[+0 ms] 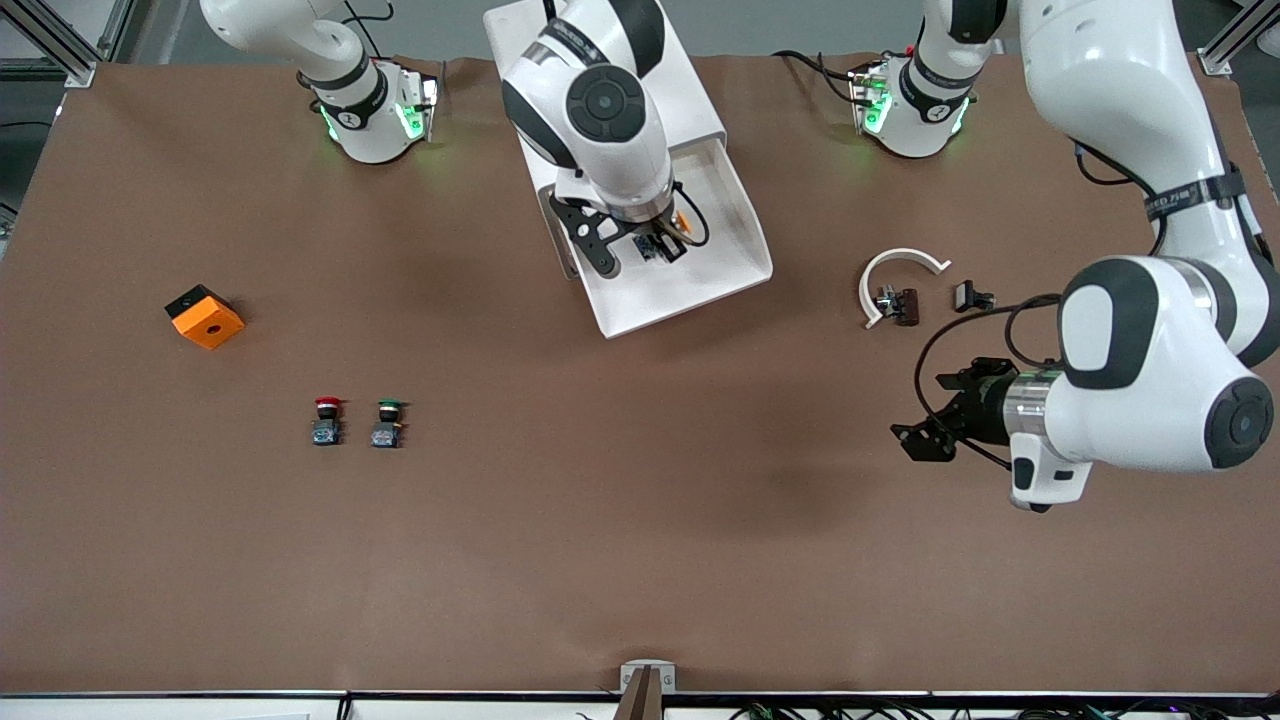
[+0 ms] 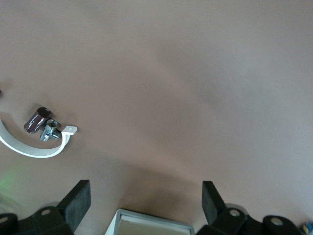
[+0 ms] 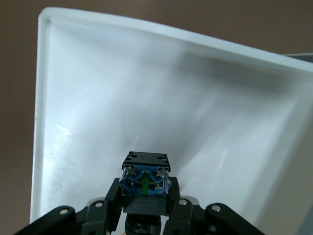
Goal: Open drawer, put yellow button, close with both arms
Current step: 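Carry the yellow button into the open drawer while the left gripper withdraws, then open the right gripper to release the button inside the drawer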
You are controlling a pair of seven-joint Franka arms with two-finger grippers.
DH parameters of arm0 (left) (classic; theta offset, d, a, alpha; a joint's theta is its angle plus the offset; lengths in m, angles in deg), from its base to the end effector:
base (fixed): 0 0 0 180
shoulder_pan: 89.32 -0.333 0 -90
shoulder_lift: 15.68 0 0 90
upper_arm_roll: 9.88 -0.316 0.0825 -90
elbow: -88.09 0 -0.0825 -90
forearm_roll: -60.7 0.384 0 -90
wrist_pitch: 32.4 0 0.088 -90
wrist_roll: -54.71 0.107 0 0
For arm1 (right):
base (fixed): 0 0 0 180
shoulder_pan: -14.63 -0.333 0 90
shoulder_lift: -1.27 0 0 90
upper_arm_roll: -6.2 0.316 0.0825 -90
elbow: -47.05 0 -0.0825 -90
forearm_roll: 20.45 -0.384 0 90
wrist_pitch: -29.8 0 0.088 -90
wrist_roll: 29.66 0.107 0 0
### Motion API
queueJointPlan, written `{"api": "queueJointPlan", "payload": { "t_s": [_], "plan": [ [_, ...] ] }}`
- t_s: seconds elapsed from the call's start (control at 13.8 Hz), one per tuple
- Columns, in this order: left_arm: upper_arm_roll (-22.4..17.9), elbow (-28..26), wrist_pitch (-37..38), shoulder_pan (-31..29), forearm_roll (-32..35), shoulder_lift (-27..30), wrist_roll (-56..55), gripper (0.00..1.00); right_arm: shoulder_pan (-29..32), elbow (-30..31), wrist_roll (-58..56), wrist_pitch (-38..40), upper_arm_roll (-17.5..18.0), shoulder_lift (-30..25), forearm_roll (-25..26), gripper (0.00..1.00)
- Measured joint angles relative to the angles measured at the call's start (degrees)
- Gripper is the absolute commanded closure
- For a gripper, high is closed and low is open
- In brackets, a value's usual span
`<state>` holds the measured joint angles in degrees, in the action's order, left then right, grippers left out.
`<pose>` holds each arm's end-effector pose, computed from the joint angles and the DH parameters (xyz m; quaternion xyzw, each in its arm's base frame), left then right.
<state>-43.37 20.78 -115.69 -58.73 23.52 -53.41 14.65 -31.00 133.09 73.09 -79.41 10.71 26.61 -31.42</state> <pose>0.6839 -0.1457 0.4314 0.9170 0.3427 -0.1820 0.0930 0.4324 0.5271 0.4123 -0.8744 0.4730 0.1078 0.0071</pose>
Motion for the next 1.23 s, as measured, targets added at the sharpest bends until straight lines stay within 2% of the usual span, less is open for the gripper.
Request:
{"api": "queueJointPlan", "payload": {
  "t_s": [0.07,0.15,0.22,0.29,0.73,0.94,1.09,1.23],
  "plan": [
    [0.0,0.0,0.0,0.7,0.6,1.2,0.9,0.0,0.0,0.0,0.2,-0.1,-0.1,0.4,0.5,0.66],
    [0.0,0.0,0.0,1.3,1.8,2.3,1.8,0.0,0.0,0.0,0.2,-0.1,-0.2,0.5,0.8,0.52],
    [0.0,0.0,0.0,2.1,3.5,3.1,2.8,0.0,0.0,0.0,0.2,-0.1,-0.3,0.5,0.9,0.11],
    [0.0,0.0,0.0,3.0,5.2,3.6,3.8,0.0,0.0,-0.1,0.2,-0.1,-0.4,0.5,0.9,0.0],
    [0.1,-0.4,-8.3,13.3,14.4,4.0,6.6,0.0,0.3,-3.1,0.3,0.7,-1.0,0.3,0.9,0.0],
    [0.2,-1.7,-9.4,15.1,14.8,4.1,7.7,0.0,4.1,-8.6,-0.4,9.0,-1.6,-1.1,1.0,0.0],
    [0.8,-3.9,-11.4,15.3,14.8,4.3,8.5,0.0,7.2,-11.3,-5.1,14.7,-1.7,-2.2,1.0,0.0],
    [2.0,-6.8,-15.7,16.5,14.8,4.4,8.7,0.0,9.6,-12.1,-11.1,16.4,-1.7,-3.1,1.0,0.0]
  ]
}}
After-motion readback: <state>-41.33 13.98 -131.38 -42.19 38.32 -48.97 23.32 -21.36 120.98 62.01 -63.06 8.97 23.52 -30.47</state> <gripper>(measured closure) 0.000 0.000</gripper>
